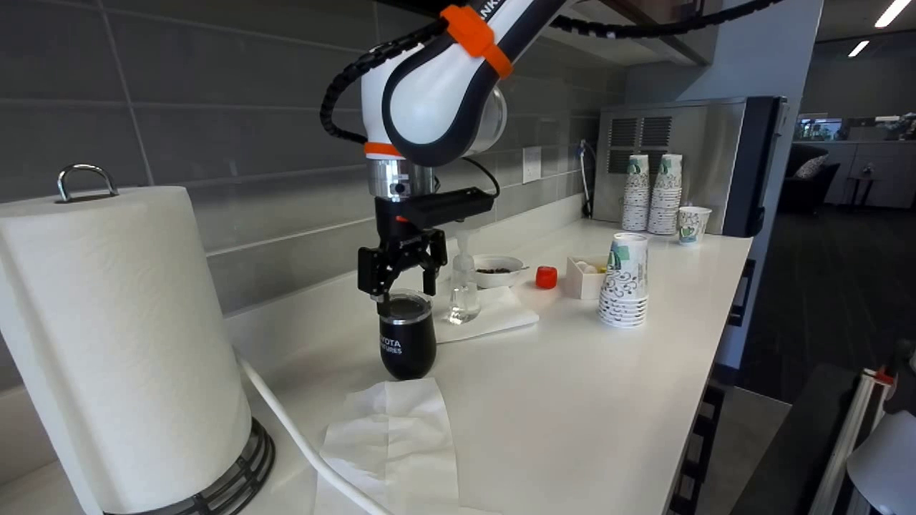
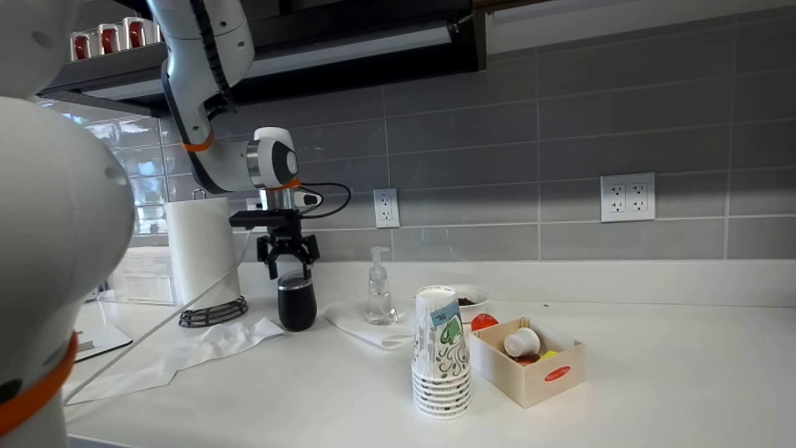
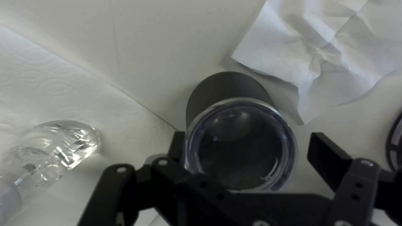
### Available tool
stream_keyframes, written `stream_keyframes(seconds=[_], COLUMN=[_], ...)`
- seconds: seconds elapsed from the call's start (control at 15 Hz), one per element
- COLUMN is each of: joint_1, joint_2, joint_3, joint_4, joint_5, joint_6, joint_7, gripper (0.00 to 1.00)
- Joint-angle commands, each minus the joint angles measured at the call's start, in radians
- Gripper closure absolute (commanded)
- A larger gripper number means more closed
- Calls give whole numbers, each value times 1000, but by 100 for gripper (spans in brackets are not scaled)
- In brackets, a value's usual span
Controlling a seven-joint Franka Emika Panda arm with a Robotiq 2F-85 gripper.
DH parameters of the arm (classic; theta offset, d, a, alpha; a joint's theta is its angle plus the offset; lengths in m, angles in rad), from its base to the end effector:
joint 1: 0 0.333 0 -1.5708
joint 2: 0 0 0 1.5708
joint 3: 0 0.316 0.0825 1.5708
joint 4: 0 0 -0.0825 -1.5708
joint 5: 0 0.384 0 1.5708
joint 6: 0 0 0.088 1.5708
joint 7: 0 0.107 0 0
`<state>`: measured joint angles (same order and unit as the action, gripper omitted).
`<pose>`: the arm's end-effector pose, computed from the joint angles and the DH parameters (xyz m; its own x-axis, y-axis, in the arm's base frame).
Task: Remove the lid from the black thermos on the left.
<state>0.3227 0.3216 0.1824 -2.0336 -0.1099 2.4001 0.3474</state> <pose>0.5281 0.2873 0.2940 0.9730 0.2240 0.0553 0.2243 -0.9745 0.0022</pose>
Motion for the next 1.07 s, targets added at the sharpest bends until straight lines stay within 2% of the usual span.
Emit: stream_keyframes(seconds=[0.0,1.0], joint_1=[19,26], joint_2=[21,66], joint_3=[-23,-37], joint_4=[37,84], joint_5=[-36,-55], joint_6=[-4,-20], joint_7=[25,12], gripper=[0,0])
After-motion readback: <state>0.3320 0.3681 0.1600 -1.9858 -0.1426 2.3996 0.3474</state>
